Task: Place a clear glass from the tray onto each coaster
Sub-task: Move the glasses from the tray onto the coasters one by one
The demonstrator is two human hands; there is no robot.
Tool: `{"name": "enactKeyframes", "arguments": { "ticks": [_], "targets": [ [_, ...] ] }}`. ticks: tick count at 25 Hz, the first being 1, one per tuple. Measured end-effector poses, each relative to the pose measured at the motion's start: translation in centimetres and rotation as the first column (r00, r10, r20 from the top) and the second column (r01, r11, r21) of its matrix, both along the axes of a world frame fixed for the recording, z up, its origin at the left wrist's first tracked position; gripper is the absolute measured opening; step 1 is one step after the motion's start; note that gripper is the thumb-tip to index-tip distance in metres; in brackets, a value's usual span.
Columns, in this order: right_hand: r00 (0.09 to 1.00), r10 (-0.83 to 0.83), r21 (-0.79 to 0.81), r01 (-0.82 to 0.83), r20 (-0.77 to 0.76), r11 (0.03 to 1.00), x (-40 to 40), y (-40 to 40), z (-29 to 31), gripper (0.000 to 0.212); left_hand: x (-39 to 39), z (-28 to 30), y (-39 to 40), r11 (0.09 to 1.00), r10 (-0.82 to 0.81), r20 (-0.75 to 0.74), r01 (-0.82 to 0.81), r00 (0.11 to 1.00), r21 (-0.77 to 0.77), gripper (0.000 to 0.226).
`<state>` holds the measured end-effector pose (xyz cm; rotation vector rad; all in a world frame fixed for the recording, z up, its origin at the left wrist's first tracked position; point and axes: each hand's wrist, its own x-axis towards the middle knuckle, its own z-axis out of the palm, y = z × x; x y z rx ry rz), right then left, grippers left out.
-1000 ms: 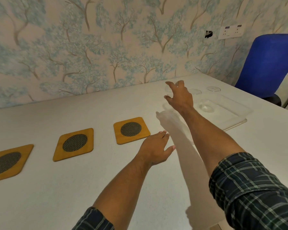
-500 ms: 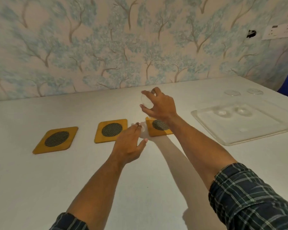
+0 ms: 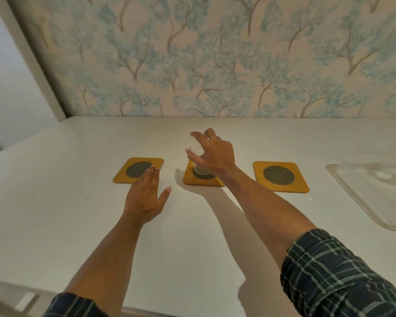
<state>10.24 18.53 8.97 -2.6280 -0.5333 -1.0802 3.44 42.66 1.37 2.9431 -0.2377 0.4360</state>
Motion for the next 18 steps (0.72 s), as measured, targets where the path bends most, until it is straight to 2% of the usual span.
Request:
{"name": "enactKeyframes", "arguments": {
  "ticks": [5,8,12,18],
  "targets": [
    [0.991,0.132,-0.021,-0.133,-0.025,0.991,0.9,6.5,-0.8,0.051,-1.7,-0.5,6.7,0.980,0.193,-0.044,-0.195,0.980,-0.040,0.093],
    [0.983,0.177,-0.032,-0.179,-0.054,0.983,1.6,9.4,-0.9,0.054,-2.2,-0.8,8.6,0.954,0.270,-0.031,-0.271,0.963,-0.125,0.089],
    [0.959,0.226,-0.004,-0.230,-0.169,0.973,2.6,13.4,-0.6,0.058,-1.9,-1.1,9.5,0.911,0.341,-0.073,-0.349,0.937,-0.218,0.093],
    [0.893,0.249,0.086,-0.234,-0.374,0.969,4.6,17.7,-0.5,0.059,-0.8,-1.8,9.4,0.922,0.366,-0.212,-0.384,0.906,-0.055,0.098]
  ]
}}
